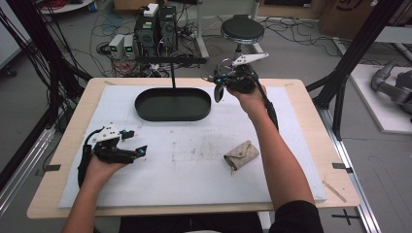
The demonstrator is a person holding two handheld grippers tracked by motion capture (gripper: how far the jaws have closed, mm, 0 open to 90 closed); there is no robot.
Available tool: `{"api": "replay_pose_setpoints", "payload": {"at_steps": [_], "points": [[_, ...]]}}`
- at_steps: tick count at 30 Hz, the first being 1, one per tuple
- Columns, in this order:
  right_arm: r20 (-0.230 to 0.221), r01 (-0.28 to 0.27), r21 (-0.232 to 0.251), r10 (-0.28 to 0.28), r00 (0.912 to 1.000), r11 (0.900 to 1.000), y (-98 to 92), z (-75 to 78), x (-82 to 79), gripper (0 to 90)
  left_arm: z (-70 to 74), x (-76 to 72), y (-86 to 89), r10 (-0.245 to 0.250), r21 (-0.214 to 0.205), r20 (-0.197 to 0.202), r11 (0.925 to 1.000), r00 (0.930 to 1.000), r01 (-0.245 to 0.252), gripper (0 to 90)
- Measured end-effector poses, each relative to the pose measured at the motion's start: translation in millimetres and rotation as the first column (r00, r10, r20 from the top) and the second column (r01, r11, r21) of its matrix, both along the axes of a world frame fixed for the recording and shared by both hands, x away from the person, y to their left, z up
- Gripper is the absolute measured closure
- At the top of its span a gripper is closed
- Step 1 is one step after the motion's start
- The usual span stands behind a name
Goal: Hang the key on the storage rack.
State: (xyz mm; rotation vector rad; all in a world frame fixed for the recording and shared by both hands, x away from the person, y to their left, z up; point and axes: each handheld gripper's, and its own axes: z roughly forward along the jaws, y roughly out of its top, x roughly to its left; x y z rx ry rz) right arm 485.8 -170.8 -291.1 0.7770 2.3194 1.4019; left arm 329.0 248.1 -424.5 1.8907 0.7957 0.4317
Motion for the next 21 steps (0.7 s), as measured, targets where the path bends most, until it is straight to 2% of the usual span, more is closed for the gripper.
{"api": "replay_pose_setpoints", "payload": {"at_steps": [6, 10, 13, 14, 21], "points": [[0.003, 0.012, -0.016, -0.012, 0.9999, 0.9998, 12.4, 7.2, 18.3, 90.0, 0.1, -1.0, 2.0, 0.006, -0.003, 0.001, 1.0, 1.0, -0.006, 17.6], [-0.014, 0.032, -0.018, -0.033, 0.9994, 0.9993, 17.2, 9.2, 29.5, 90.0, -0.6, -0.2, 1.8, 0.005, -0.006, 0.0, 1.0, 1.0, -0.005, 17.6], [-0.014, 0.046, -0.01, -0.046, 0.9988, 0.9989, 20.0, 8.4, 36.4, 90.0, -0.8, 0.2, 2.3, 0.006, -0.003, -0.002, 1.0, 1.0, -0.006, 17.6], [-0.027, 0.046, -0.002, -0.046, 0.9986, 0.9989, 20.6, 7.6, 38.9, 90.0, -0.9, 0.2, 2.4, 0.006, -0.005, -0.002, 1.0, 1.0, -0.006, 17.6], [-0.051, 0.066, -0.02, -0.066, 0.9965, 0.9977, 29.8, 0.6, 54.0, 90.0, -1.7, 1.1, 3.5, 0.008, -0.008, -0.004, 0.9999, 1.0, -0.008, 17.7]]}}
